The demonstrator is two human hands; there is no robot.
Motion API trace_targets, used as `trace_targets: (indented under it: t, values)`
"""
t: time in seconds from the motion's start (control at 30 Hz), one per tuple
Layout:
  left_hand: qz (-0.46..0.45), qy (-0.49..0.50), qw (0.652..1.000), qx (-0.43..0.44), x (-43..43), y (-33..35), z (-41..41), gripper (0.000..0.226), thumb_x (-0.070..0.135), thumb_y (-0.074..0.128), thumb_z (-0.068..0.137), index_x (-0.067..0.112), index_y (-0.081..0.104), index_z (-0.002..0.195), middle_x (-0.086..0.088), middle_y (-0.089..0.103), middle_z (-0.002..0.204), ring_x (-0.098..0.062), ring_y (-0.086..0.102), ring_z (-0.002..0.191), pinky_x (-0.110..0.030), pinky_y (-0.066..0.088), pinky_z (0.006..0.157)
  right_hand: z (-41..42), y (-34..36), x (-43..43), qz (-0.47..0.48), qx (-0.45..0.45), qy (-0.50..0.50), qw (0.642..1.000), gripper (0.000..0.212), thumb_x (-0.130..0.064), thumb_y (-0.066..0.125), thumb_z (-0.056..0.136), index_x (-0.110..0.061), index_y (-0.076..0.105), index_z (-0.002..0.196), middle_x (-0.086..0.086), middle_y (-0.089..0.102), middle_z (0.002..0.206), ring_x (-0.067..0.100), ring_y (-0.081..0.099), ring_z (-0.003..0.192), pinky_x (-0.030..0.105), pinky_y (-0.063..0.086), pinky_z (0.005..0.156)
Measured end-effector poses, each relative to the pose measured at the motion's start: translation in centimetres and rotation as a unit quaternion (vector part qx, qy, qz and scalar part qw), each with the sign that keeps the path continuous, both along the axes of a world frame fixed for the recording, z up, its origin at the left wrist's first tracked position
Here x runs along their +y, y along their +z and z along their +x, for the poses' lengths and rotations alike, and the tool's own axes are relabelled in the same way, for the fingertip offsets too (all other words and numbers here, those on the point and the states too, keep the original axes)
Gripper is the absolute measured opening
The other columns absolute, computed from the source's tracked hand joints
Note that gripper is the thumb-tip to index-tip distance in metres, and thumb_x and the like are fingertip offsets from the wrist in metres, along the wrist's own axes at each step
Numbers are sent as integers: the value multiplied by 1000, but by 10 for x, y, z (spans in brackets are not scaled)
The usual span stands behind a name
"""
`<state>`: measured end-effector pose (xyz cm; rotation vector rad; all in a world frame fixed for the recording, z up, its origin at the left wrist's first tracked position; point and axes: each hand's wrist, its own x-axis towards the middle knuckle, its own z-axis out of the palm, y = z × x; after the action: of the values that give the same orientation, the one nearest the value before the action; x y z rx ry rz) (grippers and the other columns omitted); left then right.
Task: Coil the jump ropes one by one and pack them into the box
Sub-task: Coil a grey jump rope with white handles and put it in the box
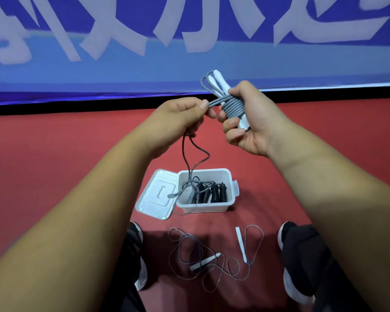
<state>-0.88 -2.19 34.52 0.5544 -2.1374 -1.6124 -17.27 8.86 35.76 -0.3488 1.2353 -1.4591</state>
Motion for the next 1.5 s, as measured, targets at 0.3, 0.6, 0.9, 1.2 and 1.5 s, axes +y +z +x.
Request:
trace_targets:
  t: [0.3, 0.6, 0.9, 1.2, 1.5]
  values:
    - [-237, 13, 955, -181, -15, -13, 17, 18, 33, 70, 99, 19, 78, 90, 3, 69, 70, -7, 58, 64, -31, 49, 69, 16, 4, -1, -9, 14, 58, 998, 17, -34, 59, 101, -21, 51, 96, 0, 52, 73, 6, 26, 47, 18, 16, 38]
    - [-158, 15, 972, -173, -27, -25, 24, 14, 26, 75, 97, 18, 79, 85, 7, 77, 73, -3, 71, 70, -20, 52, 72, 27, -5, 2, 13, 20, 239, 971, 24, -39, 52, 104, -16, 50, 97, 0, 51, 72, 2, 26, 39, 16, 10, 37]
    - [-174, -84, 972, -132, -40, -25, 38, 21, 3, 69, 93, 15, 79, 106, 6, 79, 91, -3, 72, 84, -21, 55, 80, 33, -33, 10, 67, -6, 448, 892, 32, -37, 53, 95, -12, 71, 104, 8, 62, 77, 3, 32, 33, 12, 20, 33]
    - [-264, 21, 955, -130, -38, -22, 22, 15, 10, 86, 82, 22, 82, 90, 8, 78, 83, -9, 74, 80, -24, 58, 77, 34, -68, -1, 170, 202, 373, 890, 24, -34, 67, 103, -12, 66, 113, 8, 69, 87, 11, 54, 55, 21, 48, 43]
    - [-378, -41, 898, -220, -43, -27, 30, 22, 16, 81, 85, 30, 81, 101, 10, 75, 90, -3, 66, 83, -24, 52, 79, 23, -100, -12, 177, 255, 196, 930, 15, -26, 69, 100, -13, 63, 98, 3, 57, 79, 11, 54, 56, 29, 58, 56]
